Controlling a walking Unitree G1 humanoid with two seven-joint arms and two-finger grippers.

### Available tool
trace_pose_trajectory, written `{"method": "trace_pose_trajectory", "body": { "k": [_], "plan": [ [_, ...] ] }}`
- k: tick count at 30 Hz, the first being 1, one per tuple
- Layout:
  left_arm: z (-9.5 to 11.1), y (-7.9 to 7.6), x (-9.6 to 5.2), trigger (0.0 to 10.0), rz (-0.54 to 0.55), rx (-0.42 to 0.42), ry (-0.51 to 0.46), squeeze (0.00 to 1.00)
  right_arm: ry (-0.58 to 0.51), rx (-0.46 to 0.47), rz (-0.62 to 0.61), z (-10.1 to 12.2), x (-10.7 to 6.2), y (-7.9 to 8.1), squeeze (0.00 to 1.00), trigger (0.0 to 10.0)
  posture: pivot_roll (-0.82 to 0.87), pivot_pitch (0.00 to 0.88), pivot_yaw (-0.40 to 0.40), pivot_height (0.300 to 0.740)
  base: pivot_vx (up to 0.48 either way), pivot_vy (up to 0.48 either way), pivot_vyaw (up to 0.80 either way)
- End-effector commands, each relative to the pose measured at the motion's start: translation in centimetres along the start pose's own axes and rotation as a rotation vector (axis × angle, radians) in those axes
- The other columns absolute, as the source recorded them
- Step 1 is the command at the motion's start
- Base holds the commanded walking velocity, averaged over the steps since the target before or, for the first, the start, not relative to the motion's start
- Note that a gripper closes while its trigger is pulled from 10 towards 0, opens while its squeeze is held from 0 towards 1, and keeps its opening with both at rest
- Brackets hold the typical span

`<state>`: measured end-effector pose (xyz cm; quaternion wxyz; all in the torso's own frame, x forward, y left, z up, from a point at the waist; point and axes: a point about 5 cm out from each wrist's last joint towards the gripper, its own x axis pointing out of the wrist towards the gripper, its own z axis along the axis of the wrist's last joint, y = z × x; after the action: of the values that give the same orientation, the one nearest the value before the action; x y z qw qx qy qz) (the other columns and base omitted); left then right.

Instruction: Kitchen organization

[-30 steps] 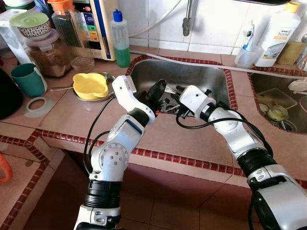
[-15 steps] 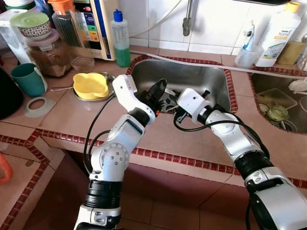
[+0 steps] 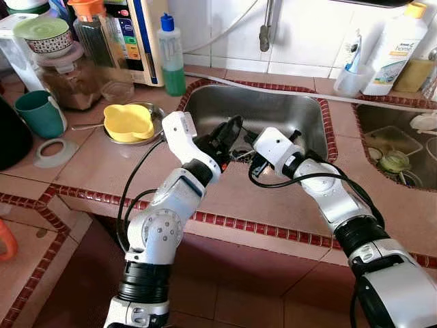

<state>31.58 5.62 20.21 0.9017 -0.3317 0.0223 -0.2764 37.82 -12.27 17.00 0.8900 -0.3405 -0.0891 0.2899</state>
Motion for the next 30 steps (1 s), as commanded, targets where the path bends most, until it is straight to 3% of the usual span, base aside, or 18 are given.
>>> {"method": "trace_pose_trajectory", "body": {
  "k": [1,11,15,17,18,19,20,21,22,23,24,30],
  "plan": [
    [0.1,0.2,-0.5,10.0,-0.011,0.054,0.029,1.0,0.022,-0.025,-0.025,-0.1,0.0,-1.0,0.0,0.0,0.01,0.1,0.047,0.74,0.0,0.0,0.0],
    [1.3,2.1,-1.9,10.0,0.004,0.198,0.055,1.0,0.156,-0.107,-0.076,-1.6,-0.1,-2.2,0.0,0.0,0.03,0.1,0.047,0.74,0.0,0.0,0.0],
    [1.1,2.7,-2.6,10.0,0.012,0.236,0.065,1.0,0.223,-0.098,-0.128,-2.3,-0.3,-2.8,0.0,0.0,0.03,0.1,0.048,0.74,0.0,0.0,0.0],
    [0.8,3.2,-3.1,10.0,0.03,0.284,0.071,1.0,0.275,-0.049,-0.15,-3.1,-0.6,-3.1,0.0,0.0,0.04,0.099,0.048,0.74,0.0,0.0,0.0],
    [0.8,3.4,-3.3,10.0,0.038,0.285,0.068,1.0,0.291,-0.029,-0.156,-3.3,-0.8,-3.2,0.0,1.3,0.04,0.098,0.049,0.74,0.0,0.0,0.0],
    [0.7,3.5,-3.4,10.0,0.043,0.287,0.067,1.0,0.301,-0.014,-0.159,-3.5,-0.9,-3.2,0.0,1.3,0.05,0.098,0.05,0.74,0.0,0.0,0.0],
    [0.8,3.7,-3.5,10.0,0.061,0.295,0.063,1.0,0.319,0.002,-0.162,-3.8,-1.0,-3.1,0.0,3.3,0.05,0.094,0.052,0.74,0.0,0.0,0.0],
    [0.8,3.8,-3.5,10.0,0.066,0.297,0.062,1.0,0.324,0.003,-0.164,-3.9,-1.0,-3.0,0.0,3.3,0.05,0.094,0.052,0.74,0.0,0.0,0.0],
    [0.8,3.8,-3.6,10.0,0.068,0.296,0.061,1.0,0.332,0.012,-0.164,-4.0,-1.0,-2.9,0.0,4.6,0.05,0.093,0.052,0.74,0.0,0.0,0.0],
    [0.8,3.8,-3.6,10.0,0.068,0.296,0.057,1.0,0.339,0.026,-0.161,-4.2,-1.0,-2.7,0.0,8.2,0.05,0.093,0.052,0.74,0.0,0.0,0.0],
    [0.9,3.8,-3.5,10.0,0.078,0.302,0.044,1.0,0.366,0.059,-0.157,-4.6,-1.1,-2.3,0.0,10.0,0.06,0.089,0.052,0.74,0.0,0.0,0.0],
    [1.1,4.0,-3.6,10.0,0.095,0.311,0.025,1.0,0.41,0.118,-0.154,-5.2,-1.2,-1.7,0.0,10.0,0.06,0.085,0.05,0.74,0.0,0.0,0.0]
  ]
}}
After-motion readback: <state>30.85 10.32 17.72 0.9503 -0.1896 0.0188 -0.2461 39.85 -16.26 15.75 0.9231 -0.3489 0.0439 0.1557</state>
